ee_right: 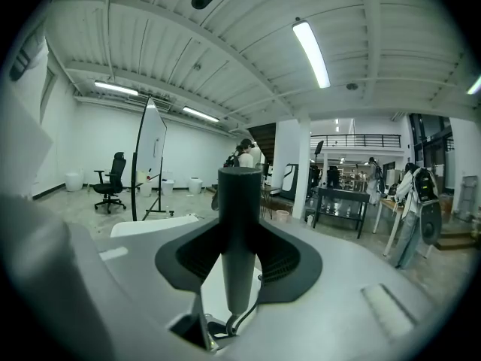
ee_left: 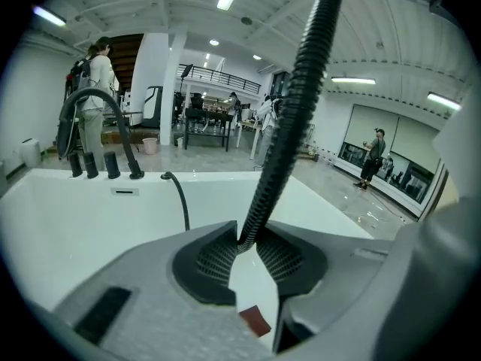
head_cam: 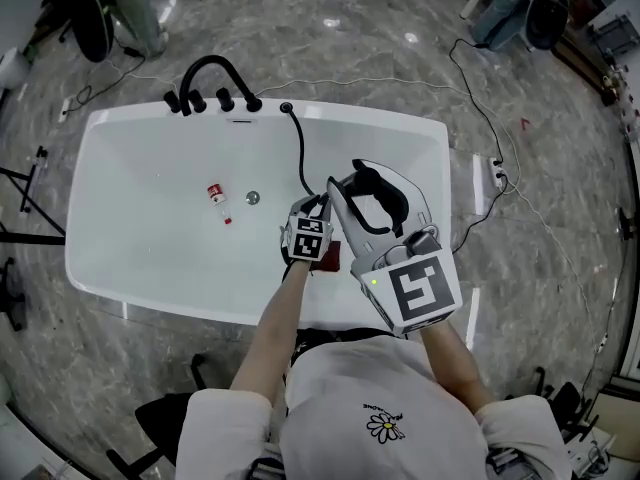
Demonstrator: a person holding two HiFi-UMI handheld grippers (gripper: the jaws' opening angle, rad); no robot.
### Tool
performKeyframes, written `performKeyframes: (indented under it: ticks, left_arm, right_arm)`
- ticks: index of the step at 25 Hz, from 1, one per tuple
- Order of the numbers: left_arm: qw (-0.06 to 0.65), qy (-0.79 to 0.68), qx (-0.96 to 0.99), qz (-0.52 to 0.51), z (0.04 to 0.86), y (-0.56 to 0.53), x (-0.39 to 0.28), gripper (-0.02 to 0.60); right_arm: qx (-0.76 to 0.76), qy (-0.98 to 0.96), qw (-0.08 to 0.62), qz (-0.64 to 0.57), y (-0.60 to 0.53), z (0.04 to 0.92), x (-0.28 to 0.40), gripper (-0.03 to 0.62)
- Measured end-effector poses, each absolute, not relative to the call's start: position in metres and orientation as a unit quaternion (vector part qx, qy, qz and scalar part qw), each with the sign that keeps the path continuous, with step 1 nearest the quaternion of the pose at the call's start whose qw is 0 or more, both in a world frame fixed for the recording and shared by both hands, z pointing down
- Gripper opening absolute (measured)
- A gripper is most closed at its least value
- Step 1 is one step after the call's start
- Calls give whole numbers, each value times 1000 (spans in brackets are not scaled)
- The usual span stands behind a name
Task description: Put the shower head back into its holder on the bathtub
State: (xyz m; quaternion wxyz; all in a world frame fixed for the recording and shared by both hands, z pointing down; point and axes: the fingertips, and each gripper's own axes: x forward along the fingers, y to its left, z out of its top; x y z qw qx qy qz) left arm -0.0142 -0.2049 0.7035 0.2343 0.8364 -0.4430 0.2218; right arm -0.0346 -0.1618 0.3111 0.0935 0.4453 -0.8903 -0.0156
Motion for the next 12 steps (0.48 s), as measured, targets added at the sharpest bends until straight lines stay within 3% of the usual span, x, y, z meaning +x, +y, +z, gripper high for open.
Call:
performKeyframes:
  ticks: [6, 12]
  left_arm:
    - [226, -501, 804, 225, 691, -233, -57, 61]
    - [143, -562, 792, 190, 608, -309, -105, 61]
  right_arm:
    - [440, -894, 82, 11, -167, 316, -29, 143]
    - [464, -884, 53, 3, -173, 287, -12, 143]
